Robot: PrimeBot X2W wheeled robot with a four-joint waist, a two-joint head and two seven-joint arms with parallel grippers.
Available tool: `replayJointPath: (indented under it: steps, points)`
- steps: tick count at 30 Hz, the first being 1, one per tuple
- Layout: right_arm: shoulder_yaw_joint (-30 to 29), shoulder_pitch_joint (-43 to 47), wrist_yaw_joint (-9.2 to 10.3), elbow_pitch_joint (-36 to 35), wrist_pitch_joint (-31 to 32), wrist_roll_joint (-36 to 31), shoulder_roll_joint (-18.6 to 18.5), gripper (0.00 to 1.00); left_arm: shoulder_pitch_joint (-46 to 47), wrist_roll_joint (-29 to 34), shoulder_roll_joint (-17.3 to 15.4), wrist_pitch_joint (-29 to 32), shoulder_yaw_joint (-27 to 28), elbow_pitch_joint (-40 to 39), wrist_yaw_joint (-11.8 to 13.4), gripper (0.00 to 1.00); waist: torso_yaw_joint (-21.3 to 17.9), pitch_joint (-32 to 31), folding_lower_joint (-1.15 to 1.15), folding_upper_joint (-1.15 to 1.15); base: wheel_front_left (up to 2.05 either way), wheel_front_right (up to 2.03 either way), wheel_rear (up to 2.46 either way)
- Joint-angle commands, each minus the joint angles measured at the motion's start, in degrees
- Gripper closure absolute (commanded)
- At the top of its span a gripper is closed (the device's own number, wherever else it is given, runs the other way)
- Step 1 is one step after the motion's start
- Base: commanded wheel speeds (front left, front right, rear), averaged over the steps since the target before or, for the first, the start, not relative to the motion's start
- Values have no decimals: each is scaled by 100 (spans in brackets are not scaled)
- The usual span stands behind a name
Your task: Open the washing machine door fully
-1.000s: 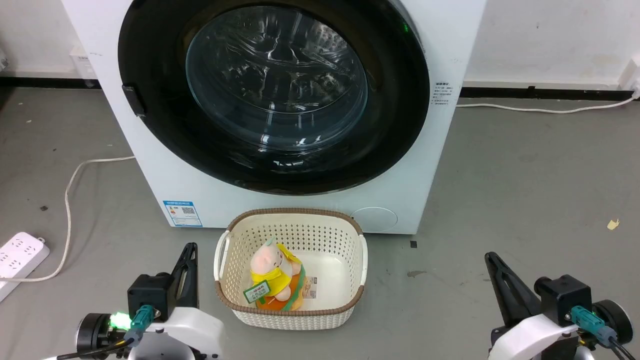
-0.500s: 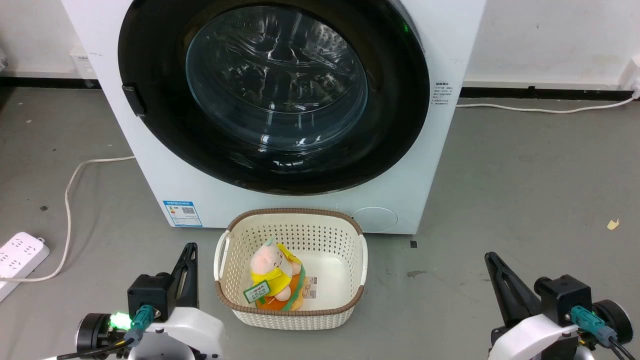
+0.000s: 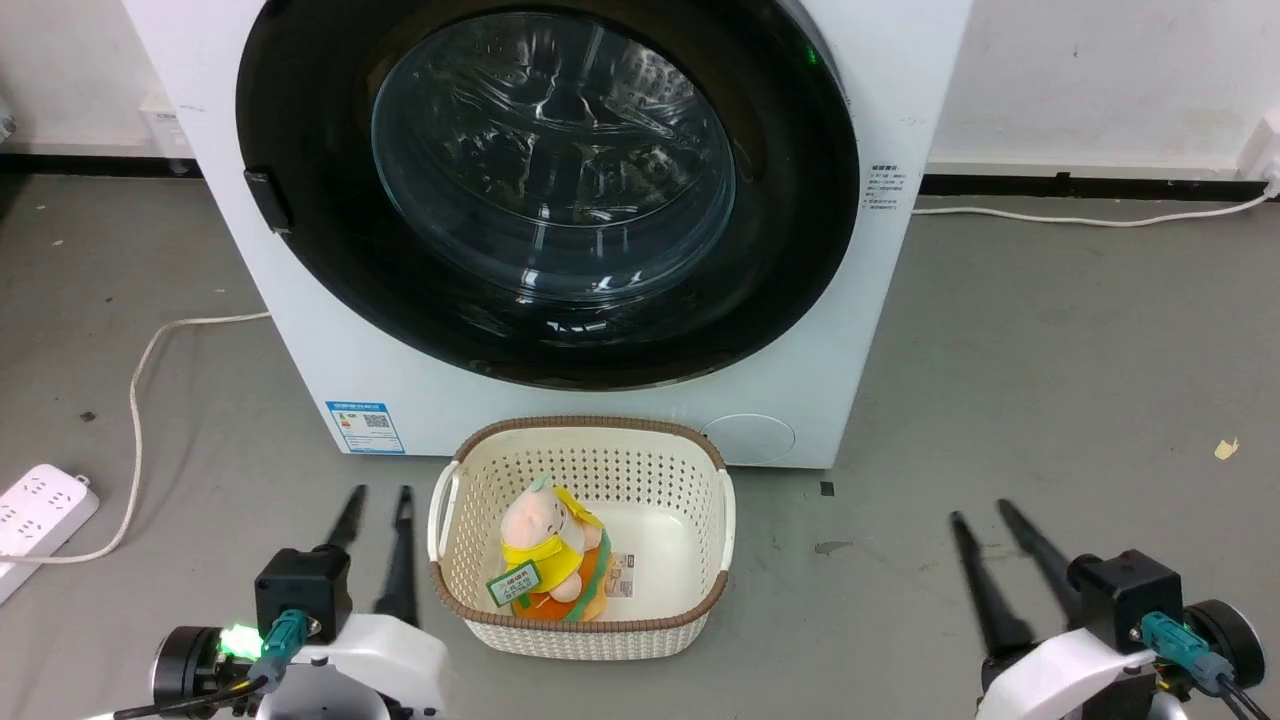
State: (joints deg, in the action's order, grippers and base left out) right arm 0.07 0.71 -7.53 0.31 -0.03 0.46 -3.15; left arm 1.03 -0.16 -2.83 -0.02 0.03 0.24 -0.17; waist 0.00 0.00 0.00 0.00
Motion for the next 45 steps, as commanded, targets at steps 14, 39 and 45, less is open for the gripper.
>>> replayJointPath:
  steps: [14,39,45]
  points:
    - [-3,-3,0,48,-135,150,2,0,1,0,-4,-135,-60,29,-25,0,1,-17,0,0,0,0,0]
    - [89,-845,1,291,-381,1057,-382,0,188,-3,-32,-434,-258,37,-87,0,146,398,0,0,0,0,0]
    - [-21,-1269,1,403,-261,1758,-440,0,287,-13,-33,-506,-313,25,-92,0,230,587,0,0,0,0,0]
